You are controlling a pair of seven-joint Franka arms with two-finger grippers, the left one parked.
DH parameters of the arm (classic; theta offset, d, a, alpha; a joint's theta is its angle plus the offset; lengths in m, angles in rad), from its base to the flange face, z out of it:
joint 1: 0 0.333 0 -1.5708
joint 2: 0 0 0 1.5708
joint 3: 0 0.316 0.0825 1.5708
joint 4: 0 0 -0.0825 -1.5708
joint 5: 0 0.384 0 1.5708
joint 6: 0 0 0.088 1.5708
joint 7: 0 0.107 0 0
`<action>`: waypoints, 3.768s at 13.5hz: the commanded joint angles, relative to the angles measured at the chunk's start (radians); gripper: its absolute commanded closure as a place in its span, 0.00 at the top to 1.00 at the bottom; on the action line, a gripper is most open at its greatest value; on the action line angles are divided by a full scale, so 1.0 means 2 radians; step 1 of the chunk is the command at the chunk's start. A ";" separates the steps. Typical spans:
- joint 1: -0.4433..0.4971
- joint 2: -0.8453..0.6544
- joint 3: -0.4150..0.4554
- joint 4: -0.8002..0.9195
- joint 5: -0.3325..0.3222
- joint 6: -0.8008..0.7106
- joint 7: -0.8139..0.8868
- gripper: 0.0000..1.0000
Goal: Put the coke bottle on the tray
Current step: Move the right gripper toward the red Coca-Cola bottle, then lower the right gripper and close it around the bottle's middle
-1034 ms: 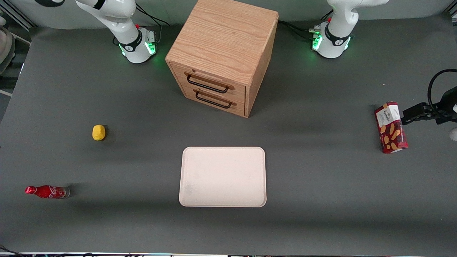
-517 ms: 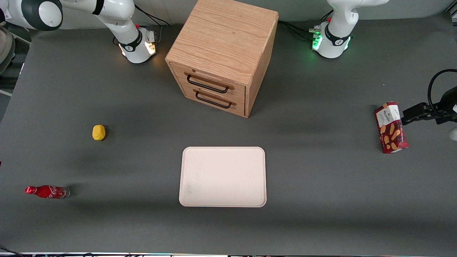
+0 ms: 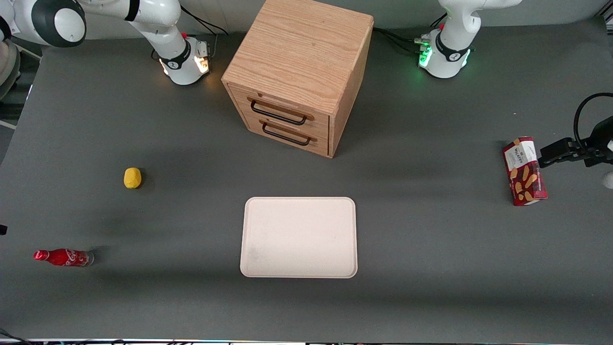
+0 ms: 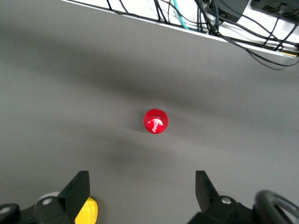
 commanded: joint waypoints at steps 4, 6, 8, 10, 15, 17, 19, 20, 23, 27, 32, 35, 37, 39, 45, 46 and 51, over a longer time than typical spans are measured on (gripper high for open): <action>0.002 0.042 0.002 -0.011 -0.003 0.052 -0.010 1.00; 0.002 0.055 0.002 -0.012 -0.004 0.070 -0.011 1.00; 0.002 0.064 0.002 -0.017 -0.004 0.077 -0.011 1.00; 0.003 0.065 0.001 -0.029 -0.006 0.086 -0.011 1.00; 0.008 0.075 -0.001 -0.061 -0.011 0.136 -0.011 1.00; 0.009 0.079 -0.002 -0.061 -0.015 0.144 -0.011 1.00; 0.010 0.079 -0.002 -0.061 -0.016 0.145 -0.011 1.00; 0.010 0.079 -0.002 -0.061 -0.016 0.145 -0.011 0.99; 0.010 0.078 -0.001 -0.061 -0.039 0.145 -0.011 0.55; 0.014 0.077 -0.001 -0.060 -0.053 0.145 -0.023 0.12; 0.015 0.048 -0.001 -0.060 -0.063 0.125 -0.031 0.00; 0.015 0.006 0.001 -0.056 -0.063 0.053 -0.031 0.00; 0.015 -0.030 -0.001 -0.056 -0.063 0.000 -0.031 0.00; 0.015 -0.072 -0.003 -0.056 -0.065 -0.041 -0.032 0.00; 0.016 -0.188 -0.028 -0.057 -0.072 -0.143 -0.057 0.00; 0.016 -0.204 -0.032 -0.059 -0.071 -0.156 -0.058 0.00; 0.076 -0.238 -0.106 -0.060 -0.049 -0.186 -0.058 0.00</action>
